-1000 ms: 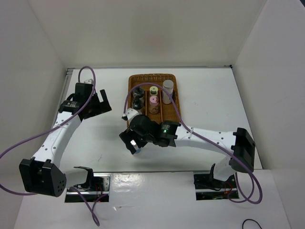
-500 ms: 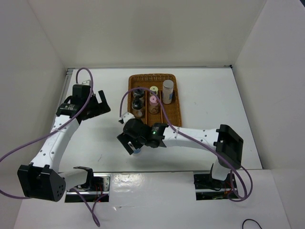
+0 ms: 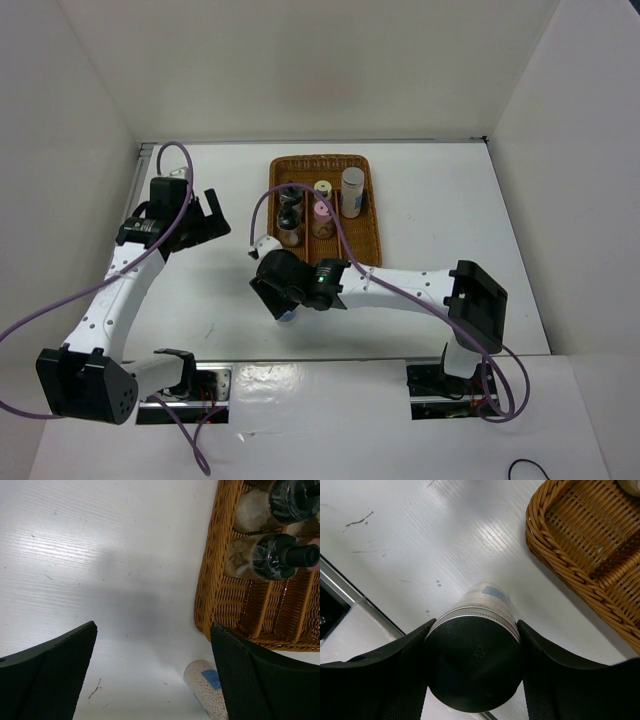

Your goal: Organize the condiment bottles

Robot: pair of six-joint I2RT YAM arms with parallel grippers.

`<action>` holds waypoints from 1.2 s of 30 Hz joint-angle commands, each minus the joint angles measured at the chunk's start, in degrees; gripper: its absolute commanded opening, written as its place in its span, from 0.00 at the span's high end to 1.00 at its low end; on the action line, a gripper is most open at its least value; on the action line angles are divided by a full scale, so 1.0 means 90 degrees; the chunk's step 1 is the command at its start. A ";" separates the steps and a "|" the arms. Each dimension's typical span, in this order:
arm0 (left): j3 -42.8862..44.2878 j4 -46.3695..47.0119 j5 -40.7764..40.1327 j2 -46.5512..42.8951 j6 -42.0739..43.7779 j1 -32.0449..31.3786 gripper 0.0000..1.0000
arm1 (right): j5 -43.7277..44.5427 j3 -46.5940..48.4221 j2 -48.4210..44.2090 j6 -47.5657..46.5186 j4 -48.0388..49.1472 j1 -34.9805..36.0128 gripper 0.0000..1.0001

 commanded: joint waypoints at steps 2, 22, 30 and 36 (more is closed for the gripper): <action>-0.0016 0.0140 0.0037 -0.0150 0.0216 0.0100 0.00 | 0.0244 0.0030 -0.0138 0.0217 -0.0299 0.0049 0.44; -0.0163 0.0315 0.0232 -0.0150 0.0216 0.0159 0.00 | 0.0205 0.0186 -0.3362 0.0327 -0.1893 -0.2956 0.49; -0.0046 0.0316 0.0290 -0.0092 0.0216 0.0159 0.00 | 0.0223 0.0635 -0.2183 -0.0329 -0.0896 -0.4648 0.49; -0.0045 0.0316 0.0290 -0.0092 0.0216 0.0159 0.00 | 0.0157 0.1231 -0.1175 -0.0388 -0.0653 -0.4794 0.50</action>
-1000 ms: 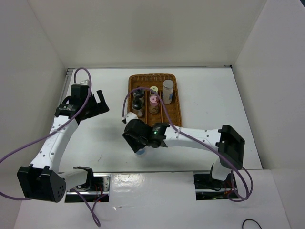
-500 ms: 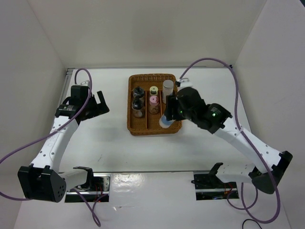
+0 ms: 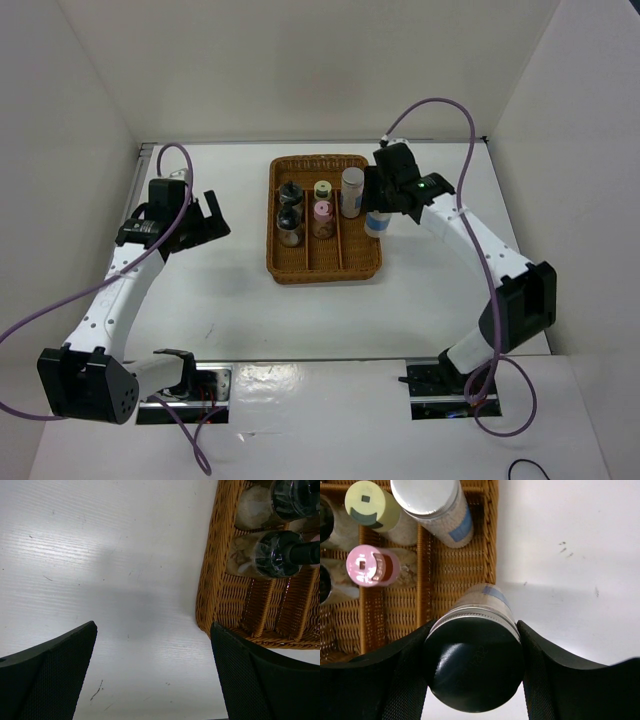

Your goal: Organize the condiment bottles

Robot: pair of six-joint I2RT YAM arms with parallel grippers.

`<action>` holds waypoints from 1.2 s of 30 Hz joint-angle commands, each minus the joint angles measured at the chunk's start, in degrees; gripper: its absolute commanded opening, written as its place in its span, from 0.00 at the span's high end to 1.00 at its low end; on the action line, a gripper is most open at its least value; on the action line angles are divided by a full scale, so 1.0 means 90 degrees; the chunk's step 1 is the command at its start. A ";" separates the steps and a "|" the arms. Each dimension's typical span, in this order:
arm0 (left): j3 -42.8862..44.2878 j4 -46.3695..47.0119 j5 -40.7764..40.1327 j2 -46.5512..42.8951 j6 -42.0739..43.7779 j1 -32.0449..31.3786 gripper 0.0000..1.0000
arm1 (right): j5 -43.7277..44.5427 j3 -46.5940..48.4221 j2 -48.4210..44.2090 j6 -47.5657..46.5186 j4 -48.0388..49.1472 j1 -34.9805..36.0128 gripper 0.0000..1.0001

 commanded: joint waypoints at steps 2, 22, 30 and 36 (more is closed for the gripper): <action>0.0078 0.0214 0.0116 -0.0028 0.0075 0.0098 0.00 | -0.0169 0.0673 0.0303 -0.0137 0.0983 -0.0025 0.50; 0.0137 0.0458 0.0116 0.0333 0.0016 0.0216 0.00 | -0.0210 0.0635 0.1514 -0.0186 0.1531 0.0229 0.49; 0.0196 0.0516 0.0116 0.0333 0.0016 0.0275 0.00 | -0.0141 0.0419 0.1778 -0.0186 0.1803 0.0229 0.40; 0.0196 0.0516 0.0301 0.0333 0.0075 0.0275 0.00 | -0.0141 0.0225 0.1905 -0.0186 0.1863 0.0229 0.21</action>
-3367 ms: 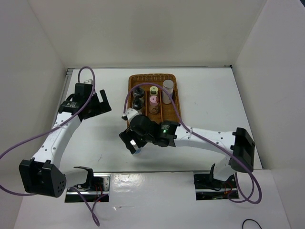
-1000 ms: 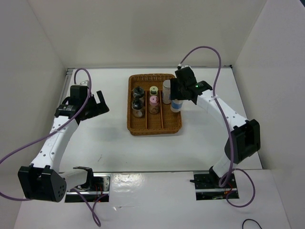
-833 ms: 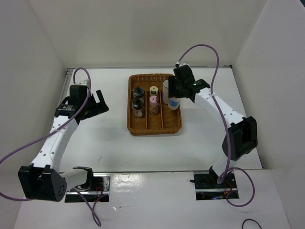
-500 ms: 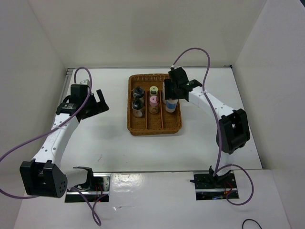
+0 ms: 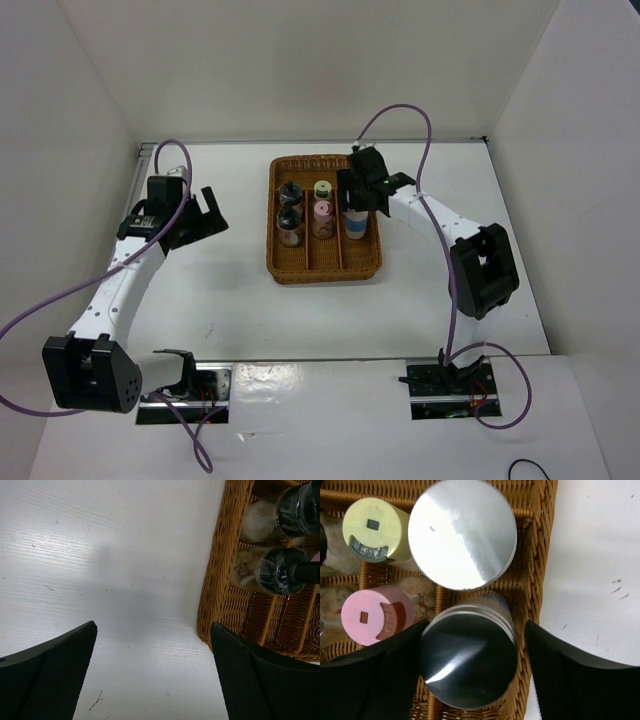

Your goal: Organize the condiment bottles

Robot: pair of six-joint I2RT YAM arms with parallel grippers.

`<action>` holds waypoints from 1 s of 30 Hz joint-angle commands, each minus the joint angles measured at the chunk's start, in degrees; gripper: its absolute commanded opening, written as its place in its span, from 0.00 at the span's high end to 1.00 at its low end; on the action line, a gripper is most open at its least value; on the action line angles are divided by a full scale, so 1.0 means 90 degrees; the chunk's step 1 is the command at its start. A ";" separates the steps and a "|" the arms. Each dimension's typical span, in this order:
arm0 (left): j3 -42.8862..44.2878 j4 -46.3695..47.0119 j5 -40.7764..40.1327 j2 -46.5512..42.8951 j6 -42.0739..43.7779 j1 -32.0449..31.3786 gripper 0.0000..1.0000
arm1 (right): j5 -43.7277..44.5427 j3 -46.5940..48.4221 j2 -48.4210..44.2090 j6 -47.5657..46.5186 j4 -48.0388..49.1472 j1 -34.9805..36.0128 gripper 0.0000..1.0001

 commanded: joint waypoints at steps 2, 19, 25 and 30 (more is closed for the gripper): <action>0.0193 0.0196 0.0197 0.0020 0.0135 0.0034 0.00 | 0.0146 -0.0067 0.0091 -0.0062 0.0486 0.0033 0.15; 0.0251 0.0137 0.0441 -0.0224 0.0379 0.0034 0.00 | 0.0975 -0.0359 -0.2250 0.0210 -0.0286 0.0745 0.01; 0.0252 0.0137 0.0626 -0.0341 0.0438 0.0034 0.00 | 0.1142 -0.1159 -0.3315 0.0338 -0.0169 0.0745 0.01; 0.0252 0.0137 0.0626 -0.0663 0.0497 0.0034 0.00 | 0.1279 -0.1610 -0.3902 0.0475 -0.0110 0.0745 0.01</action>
